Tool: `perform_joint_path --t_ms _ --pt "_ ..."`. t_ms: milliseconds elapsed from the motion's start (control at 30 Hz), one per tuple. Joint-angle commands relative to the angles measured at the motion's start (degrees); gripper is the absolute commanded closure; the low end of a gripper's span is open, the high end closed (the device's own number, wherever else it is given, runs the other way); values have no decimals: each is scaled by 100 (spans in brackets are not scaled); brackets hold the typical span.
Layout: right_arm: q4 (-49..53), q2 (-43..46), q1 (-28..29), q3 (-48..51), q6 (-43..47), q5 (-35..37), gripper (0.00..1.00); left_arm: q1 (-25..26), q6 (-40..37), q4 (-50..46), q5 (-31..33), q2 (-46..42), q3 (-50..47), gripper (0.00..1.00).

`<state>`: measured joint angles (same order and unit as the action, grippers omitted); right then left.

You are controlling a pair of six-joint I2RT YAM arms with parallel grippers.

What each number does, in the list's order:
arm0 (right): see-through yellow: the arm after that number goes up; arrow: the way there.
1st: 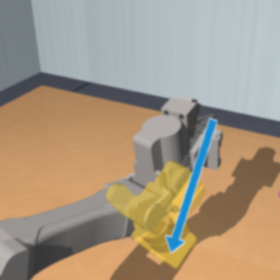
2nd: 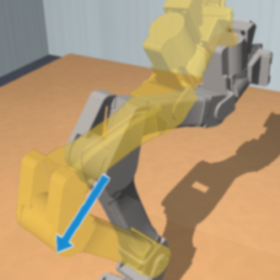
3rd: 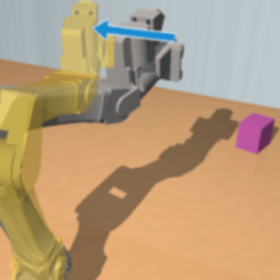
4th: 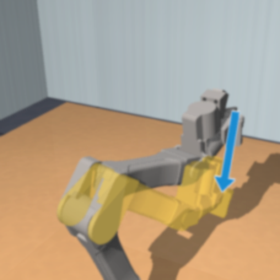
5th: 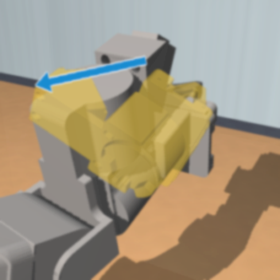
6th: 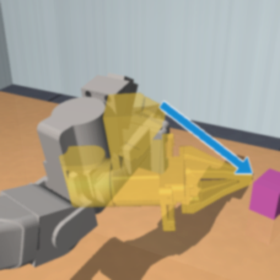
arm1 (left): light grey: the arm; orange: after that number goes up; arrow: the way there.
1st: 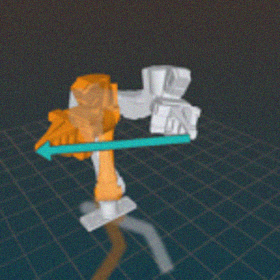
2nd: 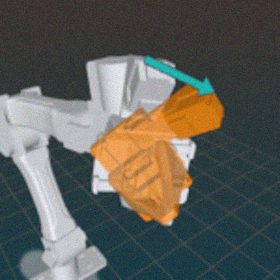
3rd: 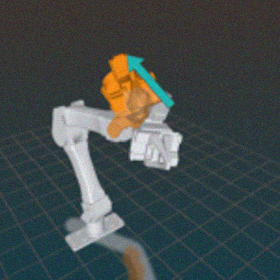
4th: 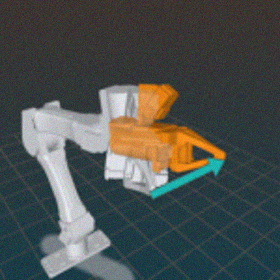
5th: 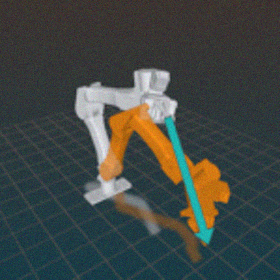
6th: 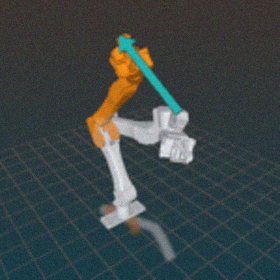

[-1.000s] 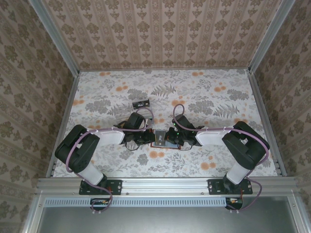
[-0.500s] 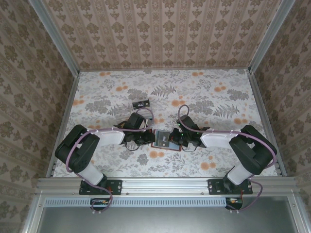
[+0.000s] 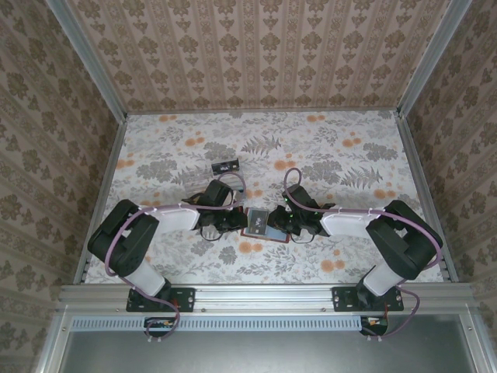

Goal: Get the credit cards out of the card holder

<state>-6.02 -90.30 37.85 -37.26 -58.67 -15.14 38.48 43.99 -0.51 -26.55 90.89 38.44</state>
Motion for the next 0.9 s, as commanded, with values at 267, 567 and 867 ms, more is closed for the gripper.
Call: perform_joint_path --t_ms 267,567,867 --pt "-96 36 89 -66 102 -258 85 -175 -420 -748 176 -342 466 96" --pt "-233 -187 170 -167 84 -373 85 -165 -381 -479 -69 36 559 96" --pt "-354 -344 197 -212 67 -452 84 -148 -281 -372 -53 227 437 96"
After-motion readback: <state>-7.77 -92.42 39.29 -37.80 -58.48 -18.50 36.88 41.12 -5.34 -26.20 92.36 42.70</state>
